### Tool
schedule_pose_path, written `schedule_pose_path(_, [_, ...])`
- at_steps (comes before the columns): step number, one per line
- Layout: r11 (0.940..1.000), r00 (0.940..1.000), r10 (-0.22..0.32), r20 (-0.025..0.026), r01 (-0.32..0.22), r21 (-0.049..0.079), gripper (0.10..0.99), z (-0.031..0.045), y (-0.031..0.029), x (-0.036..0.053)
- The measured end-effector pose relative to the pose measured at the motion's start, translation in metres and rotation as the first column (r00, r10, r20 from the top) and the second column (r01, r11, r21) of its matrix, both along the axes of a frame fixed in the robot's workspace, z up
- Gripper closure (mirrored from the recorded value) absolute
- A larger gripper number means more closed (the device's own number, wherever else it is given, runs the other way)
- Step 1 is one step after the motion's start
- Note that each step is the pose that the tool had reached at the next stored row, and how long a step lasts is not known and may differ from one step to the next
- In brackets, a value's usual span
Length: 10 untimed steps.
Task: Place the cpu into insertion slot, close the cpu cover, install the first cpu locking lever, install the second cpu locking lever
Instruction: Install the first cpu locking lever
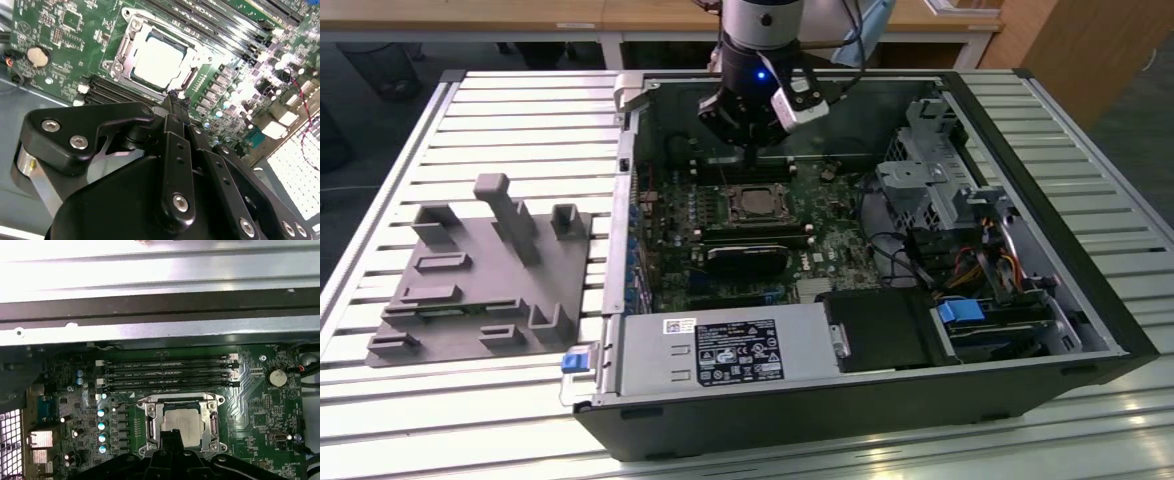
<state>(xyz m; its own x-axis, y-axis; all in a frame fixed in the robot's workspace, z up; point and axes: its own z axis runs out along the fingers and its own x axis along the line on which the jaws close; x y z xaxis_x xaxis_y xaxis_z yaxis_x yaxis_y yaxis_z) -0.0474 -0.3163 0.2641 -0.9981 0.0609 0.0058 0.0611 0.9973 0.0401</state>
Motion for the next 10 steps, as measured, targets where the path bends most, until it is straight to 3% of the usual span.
schedule_pose_path(4, [1.0000, 1.0000, 0.005, 0.0008, -0.005, 0.000, 0.980, 0.0001, 0.0000, -0.0075])
schedule_pose_path(10, [1.0000, 1.0000, 0.005, 0.0062, -0.005, 0.001, 0.980, 0.0001, 0.0000, -0.0219])
